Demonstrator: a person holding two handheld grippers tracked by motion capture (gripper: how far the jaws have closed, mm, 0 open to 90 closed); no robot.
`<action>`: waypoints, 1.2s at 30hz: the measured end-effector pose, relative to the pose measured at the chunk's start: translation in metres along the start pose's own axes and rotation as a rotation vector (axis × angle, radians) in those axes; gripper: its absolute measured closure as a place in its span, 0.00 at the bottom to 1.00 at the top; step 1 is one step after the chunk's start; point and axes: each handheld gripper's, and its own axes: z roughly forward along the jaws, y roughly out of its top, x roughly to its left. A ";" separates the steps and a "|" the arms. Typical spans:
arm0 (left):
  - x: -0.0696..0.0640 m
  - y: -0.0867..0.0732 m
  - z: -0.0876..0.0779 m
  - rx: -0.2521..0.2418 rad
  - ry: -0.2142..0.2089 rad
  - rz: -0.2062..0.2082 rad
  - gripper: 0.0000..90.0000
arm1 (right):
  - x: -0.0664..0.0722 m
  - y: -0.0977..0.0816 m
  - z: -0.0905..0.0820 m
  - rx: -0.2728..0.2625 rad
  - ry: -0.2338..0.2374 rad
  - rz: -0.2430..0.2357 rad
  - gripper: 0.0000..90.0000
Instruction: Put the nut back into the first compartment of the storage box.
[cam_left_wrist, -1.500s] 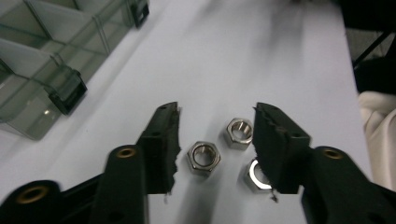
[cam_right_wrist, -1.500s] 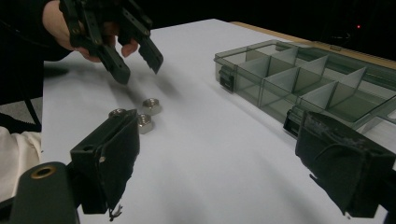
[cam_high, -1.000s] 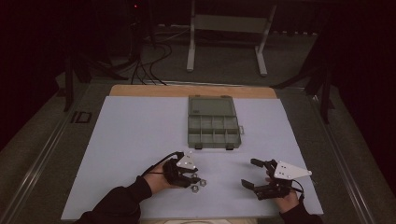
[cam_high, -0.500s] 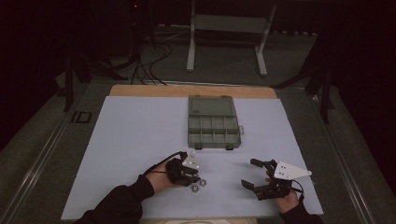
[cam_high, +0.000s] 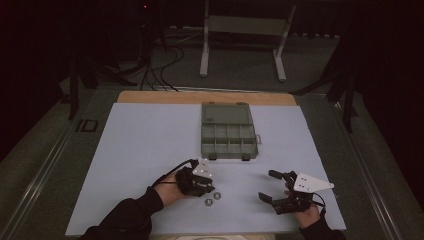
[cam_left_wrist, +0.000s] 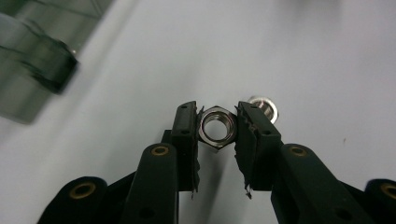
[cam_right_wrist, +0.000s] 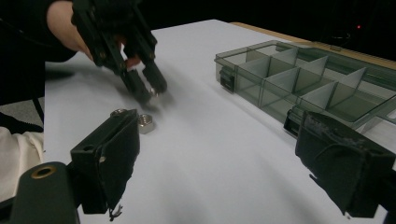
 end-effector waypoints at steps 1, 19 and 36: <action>0.001 0.002 -0.004 -0.004 0.003 0.004 0.79 | 0.000 0.000 0.000 0.000 0.001 0.000 0.15; 0.031 0.042 -0.052 -0.089 0.130 -0.029 0.79 | 0.000 0.000 0.000 -0.001 0.000 -0.001 0.15; 0.074 0.070 -0.054 -0.165 0.234 -0.131 0.79 | 0.000 0.000 0.001 -0.002 0.004 0.002 0.15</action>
